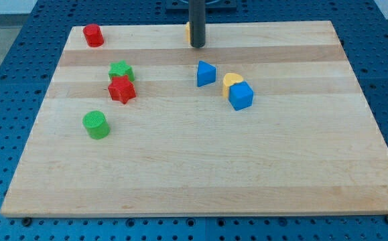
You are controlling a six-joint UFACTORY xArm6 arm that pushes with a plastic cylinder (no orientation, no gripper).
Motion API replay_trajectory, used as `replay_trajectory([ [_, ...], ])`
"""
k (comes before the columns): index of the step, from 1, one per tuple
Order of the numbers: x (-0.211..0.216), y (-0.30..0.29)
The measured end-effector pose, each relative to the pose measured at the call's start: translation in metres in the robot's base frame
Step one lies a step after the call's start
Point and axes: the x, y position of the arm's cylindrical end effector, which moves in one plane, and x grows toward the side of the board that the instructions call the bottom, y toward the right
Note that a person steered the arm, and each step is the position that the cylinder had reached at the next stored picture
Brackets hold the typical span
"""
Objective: Move your arm to the left of the triangle
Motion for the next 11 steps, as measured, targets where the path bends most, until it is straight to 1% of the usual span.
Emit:
replay_trajectory([
  [2,0.0,0.001],
  [3,0.011,0.032],
  [4,0.042,0.096],
  [5,0.076,0.123],
  [6,0.09,0.12],
  [7,0.089,0.077],
  [9,0.044,0.003],
  [10,0.046,-0.035],
  [11,0.095,-0.051],
])
